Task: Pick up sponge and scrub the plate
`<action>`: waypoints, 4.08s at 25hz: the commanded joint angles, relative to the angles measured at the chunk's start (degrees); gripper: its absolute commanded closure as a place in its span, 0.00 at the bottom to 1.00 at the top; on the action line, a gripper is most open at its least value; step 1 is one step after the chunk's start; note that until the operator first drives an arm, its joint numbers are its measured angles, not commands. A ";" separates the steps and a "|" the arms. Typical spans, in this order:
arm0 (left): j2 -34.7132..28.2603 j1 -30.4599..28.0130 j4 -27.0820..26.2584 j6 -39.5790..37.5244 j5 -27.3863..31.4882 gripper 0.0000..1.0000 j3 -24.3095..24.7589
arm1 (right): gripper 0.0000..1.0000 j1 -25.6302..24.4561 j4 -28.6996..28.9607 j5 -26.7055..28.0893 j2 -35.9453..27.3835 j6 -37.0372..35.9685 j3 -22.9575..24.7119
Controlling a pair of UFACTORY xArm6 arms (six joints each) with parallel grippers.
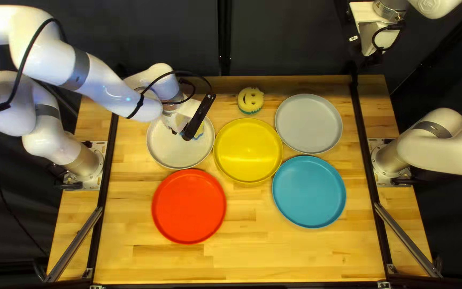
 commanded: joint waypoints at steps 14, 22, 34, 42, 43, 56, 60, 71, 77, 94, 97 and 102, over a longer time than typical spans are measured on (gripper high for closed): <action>-5.00 3.42 1.09 -0.17 2.63 1.00 4.54 | 0.00 0.00 0.00 0.00 0.00 0.00 0.00; 3.47 3.91 0.04 1.97 2.51 1.00 -4.44 | 0.00 0.00 0.00 0.00 0.00 0.00 0.00; 1.35 -6.04 -0.71 -4.19 -0.51 1.00 -2.23 | 0.00 0.00 0.00 0.00 0.00 0.00 0.00; 0.69 -12.00 -2.19 -6.78 -4.26 1.00 1.00 | 0.00 0.00 0.00 0.00 0.00 0.00 0.00; 0.74 -12.02 -2.32 -6.65 -4.39 1.00 1.04 | 0.00 0.00 0.00 0.00 0.00 0.00 0.00; 2.82 -5.31 0.33 -3.68 -0.70 1.00 -4.78 | 0.00 0.00 0.00 0.00 0.00 0.00 0.00; 2.50 -5.22 0.93 -4.20 -0.70 1.00 -4.52 | 0.00 0.00 0.00 0.00 0.00 0.00 0.00; -1.95 -10.80 0.66 -8.99 -3.20 1.00 1.97 | 0.00 0.00 0.00 0.00 0.00 0.00 0.00; -0.67 -5.15 0.39 -4.33 -1.54 1.00 0.43 | 0.00 0.00 0.00 0.00 0.00 0.00 0.00; -4.32 -1.85 1.78 -3.78 1.85 1.00 2.08 | 0.00 0.00 0.00 0.00 0.00 0.00 0.00; -6.87 -5.53 2.38 -7.48 0.94 1.00 4.75 | 0.00 0.00 0.00 0.00 0.00 0.00 0.00; -10.92 -10.01 3.61 -12.80 0.57 1.00 8.14 | 0.00 0.00 0.00 0.00 0.00 0.00 0.00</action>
